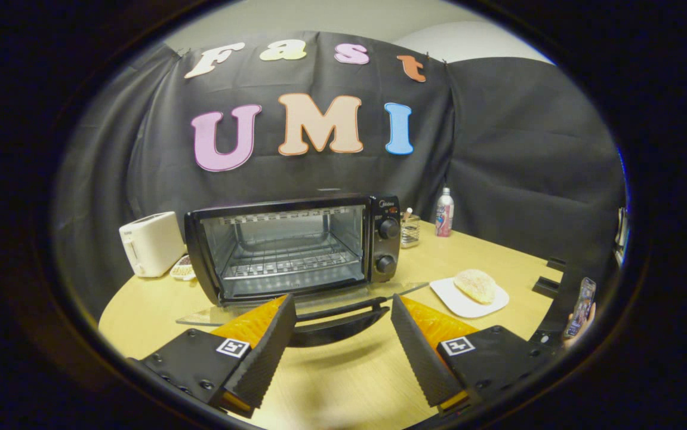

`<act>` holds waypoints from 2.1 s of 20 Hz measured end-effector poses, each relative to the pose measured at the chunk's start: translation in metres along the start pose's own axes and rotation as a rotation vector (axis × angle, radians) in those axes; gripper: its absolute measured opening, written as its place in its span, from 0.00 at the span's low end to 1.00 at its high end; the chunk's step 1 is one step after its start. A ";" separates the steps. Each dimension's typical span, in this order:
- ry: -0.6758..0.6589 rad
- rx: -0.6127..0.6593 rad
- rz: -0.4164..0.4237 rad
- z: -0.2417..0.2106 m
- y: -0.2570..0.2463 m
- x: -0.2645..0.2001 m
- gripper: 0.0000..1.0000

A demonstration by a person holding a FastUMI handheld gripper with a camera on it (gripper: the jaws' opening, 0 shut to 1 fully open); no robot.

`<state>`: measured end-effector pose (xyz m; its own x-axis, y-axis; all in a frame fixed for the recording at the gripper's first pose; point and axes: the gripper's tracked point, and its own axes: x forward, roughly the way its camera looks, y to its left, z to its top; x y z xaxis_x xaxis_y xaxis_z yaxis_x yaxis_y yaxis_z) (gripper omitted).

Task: Open the toaster oven, put the food inside, and close the toaster oven door.

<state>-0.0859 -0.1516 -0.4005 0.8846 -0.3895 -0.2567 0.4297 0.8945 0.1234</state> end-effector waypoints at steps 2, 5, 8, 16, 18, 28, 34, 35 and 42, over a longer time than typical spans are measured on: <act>0.020 -0.017 -0.011 -0.008 -0.002 -0.002 1.00; 0.045 -0.026 -0.015 -0.019 -0.002 -0.004 1.00; 0.066 -0.017 -0.020 -0.030 -0.002 -0.005 0.95; 0.149 -0.117 -0.046 -0.064 0.001 0.006 0.95; 0.142 -0.124 -0.038 -0.065 0.001 0.009 0.95; 0.126 0.038 0.030 -0.060 -0.008 0.015 0.95; 0.068 -0.009 -0.133 -0.014 -0.081 0.030 0.98; 0.060 -0.002 -0.154 -0.007 -0.093 0.036 0.98; 0.062 -0.001 -0.301 0.005 -0.195 0.075 0.98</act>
<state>-0.1027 -0.3557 -0.4390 0.7049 -0.6230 -0.3392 0.6705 0.7412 0.0319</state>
